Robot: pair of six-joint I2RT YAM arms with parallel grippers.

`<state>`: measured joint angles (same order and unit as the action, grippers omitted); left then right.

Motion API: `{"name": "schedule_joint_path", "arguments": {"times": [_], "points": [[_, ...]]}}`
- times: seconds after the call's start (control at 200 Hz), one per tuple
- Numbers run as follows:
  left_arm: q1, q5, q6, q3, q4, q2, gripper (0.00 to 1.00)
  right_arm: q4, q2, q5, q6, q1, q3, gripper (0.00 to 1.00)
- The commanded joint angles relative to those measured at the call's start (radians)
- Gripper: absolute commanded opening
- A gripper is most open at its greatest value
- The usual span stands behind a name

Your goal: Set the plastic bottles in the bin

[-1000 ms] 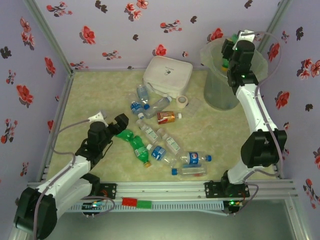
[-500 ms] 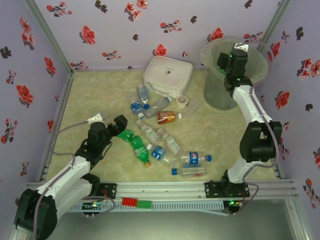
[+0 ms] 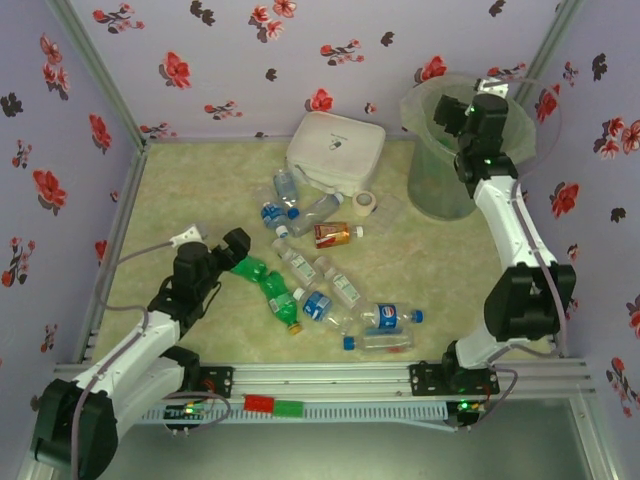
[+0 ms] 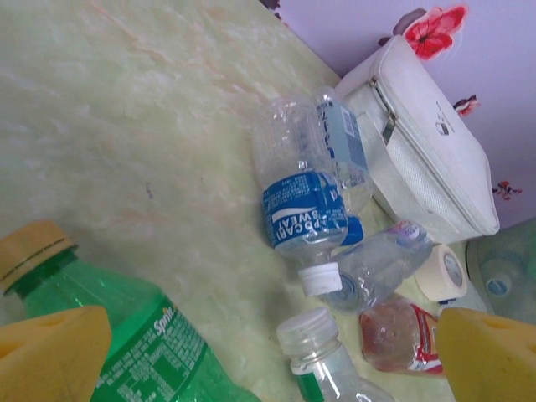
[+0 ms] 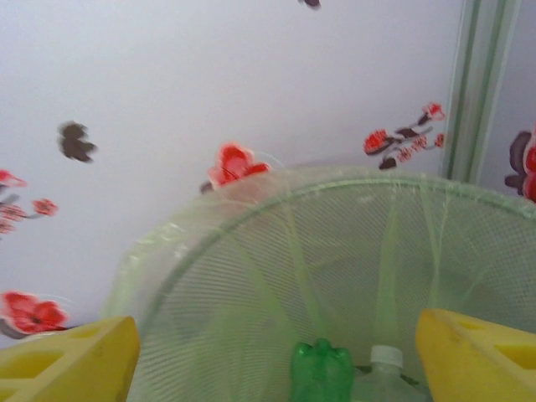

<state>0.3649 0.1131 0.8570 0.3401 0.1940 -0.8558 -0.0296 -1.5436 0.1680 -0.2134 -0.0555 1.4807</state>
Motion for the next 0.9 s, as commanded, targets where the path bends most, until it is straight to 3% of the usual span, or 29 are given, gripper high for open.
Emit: {"name": "schedule_joint_path", "arguments": {"times": [0.0, 0.2, 0.405, 0.435, 0.635, 0.895], "points": [[-0.030, 0.025, -0.045, 0.057, -0.016, -0.003, 1.00, -0.041, 0.092, -0.068, -0.030, -0.034, 0.001, 0.86], [-0.066, 0.015, -0.106, 0.106, -0.071, -0.001, 1.00, -0.153, 0.227, -0.054, 0.077, -0.205, -0.105, 0.87], [-0.097, 0.007, -0.102, 0.106, -0.098, 0.007, 1.00, -0.287, 0.260, -0.125, 0.049, -0.374, -0.187, 0.94], [-0.102, 0.007, -0.095, 0.106, -0.105, 0.008, 1.00, -0.300, 0.249, -0.118, 0.039, -0.405, -0.190, 0.99], [-0.166, 0.003, -0.018, 0.079, -0.145, 0.032, 1.00, -0.320, 0.140, -0.071, -0.047, -0.598, -0.198, 1.00], [-0.285, -0.065, 0.016, 0.051, -0.200, 0.069, 1.00, -0.410, -0.100, -0.162, -0.211, -0.783, -0.094, 0.99]]}}
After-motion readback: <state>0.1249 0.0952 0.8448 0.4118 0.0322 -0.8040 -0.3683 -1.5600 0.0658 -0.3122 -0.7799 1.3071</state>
